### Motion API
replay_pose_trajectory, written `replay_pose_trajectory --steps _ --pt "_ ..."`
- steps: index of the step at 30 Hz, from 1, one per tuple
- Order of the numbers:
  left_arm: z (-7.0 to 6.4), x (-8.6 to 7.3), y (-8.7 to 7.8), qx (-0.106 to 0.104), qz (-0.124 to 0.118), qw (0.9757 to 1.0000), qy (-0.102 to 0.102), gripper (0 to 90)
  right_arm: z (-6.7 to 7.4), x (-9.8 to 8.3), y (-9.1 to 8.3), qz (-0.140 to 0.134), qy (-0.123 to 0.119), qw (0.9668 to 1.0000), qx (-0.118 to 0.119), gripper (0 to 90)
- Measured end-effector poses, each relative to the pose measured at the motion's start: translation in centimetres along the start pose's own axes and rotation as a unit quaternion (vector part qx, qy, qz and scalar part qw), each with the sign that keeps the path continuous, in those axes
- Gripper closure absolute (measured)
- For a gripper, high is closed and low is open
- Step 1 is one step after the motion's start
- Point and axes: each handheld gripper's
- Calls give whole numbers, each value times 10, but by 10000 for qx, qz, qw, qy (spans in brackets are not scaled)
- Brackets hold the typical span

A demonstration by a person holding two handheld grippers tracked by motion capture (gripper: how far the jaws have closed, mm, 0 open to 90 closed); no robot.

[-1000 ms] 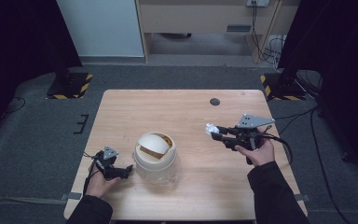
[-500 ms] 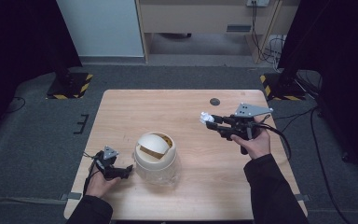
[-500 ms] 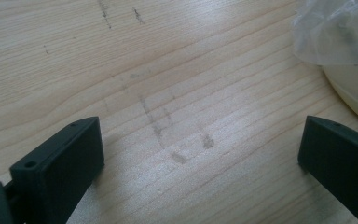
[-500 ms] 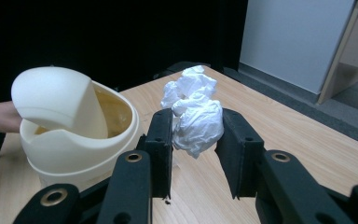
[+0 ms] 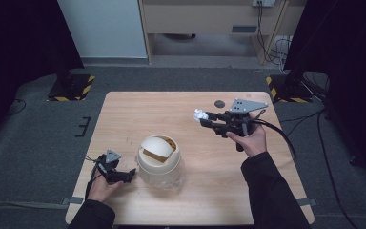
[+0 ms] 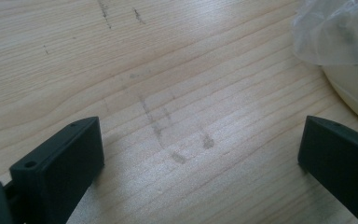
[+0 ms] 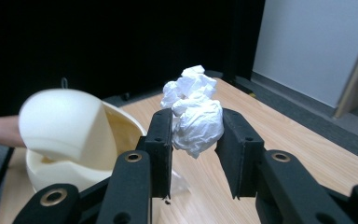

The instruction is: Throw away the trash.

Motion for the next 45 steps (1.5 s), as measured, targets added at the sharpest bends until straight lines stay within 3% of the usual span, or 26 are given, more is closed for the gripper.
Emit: replay_pose_trajectory --steps 11,31,38,45 --pt "0 0 0 -1 0 10000 0 0 5 12 20 -162 -33 9993 332 663" --pt "0 0 0 0 0 10000 0 0 17 -18 67 211 120 9964 810 659" --pt "0 0 0 0 1 10000 0 0 17 -23 74 347 142 9957 842 659" --pt "0 0 0 0 0 10000 1 0 14 -15 67 115 163 9964 830 664"
Point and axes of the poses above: each handheld gripper's, and its own axes: y roughly forward along the jaws, x roughly out of its top, z roughly to its left, and after that the axes turned 8 degrees about x, right-handed
